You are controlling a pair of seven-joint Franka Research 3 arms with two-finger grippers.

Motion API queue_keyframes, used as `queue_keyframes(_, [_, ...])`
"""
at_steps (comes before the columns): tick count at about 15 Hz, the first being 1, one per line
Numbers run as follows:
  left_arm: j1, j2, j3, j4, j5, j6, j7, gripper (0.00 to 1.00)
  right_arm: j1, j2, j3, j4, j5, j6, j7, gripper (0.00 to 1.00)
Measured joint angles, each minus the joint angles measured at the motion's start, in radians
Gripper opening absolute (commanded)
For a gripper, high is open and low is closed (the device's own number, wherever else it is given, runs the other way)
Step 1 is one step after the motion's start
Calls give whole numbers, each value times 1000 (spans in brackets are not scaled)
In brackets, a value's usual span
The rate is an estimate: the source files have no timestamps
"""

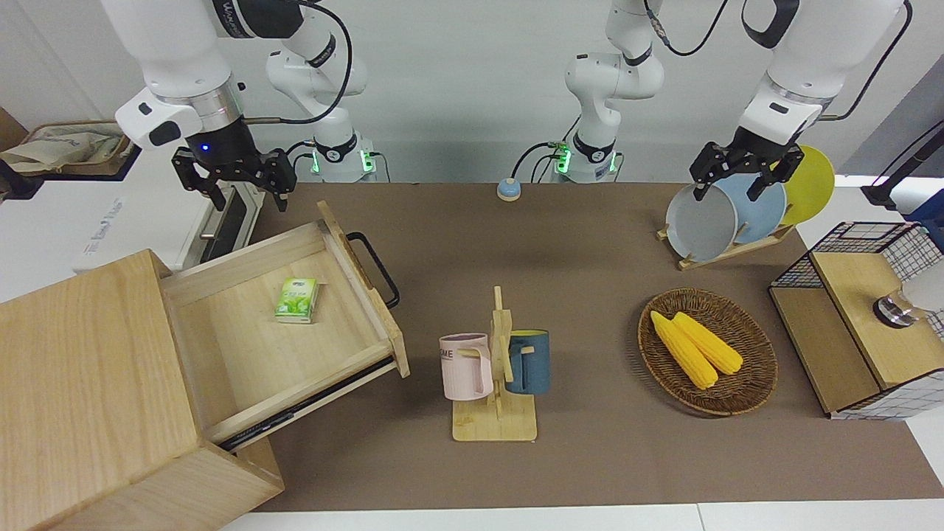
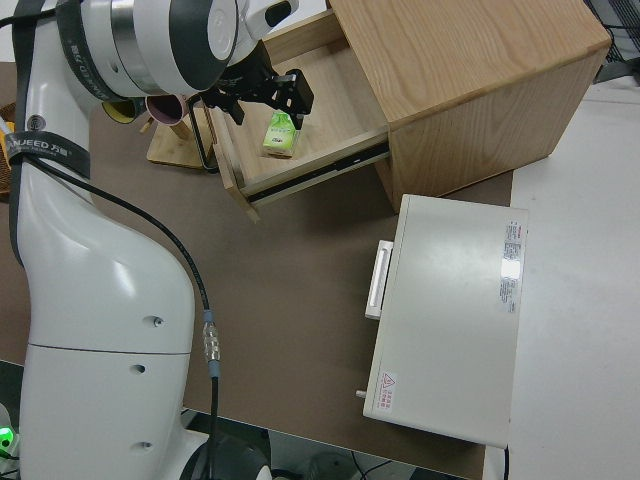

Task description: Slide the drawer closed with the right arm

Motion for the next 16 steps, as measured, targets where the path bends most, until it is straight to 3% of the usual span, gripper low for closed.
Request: queue_keyframes(16, [0,0,0,0,0,0,0,995,5,0,8,0,-15,10,-1,971])
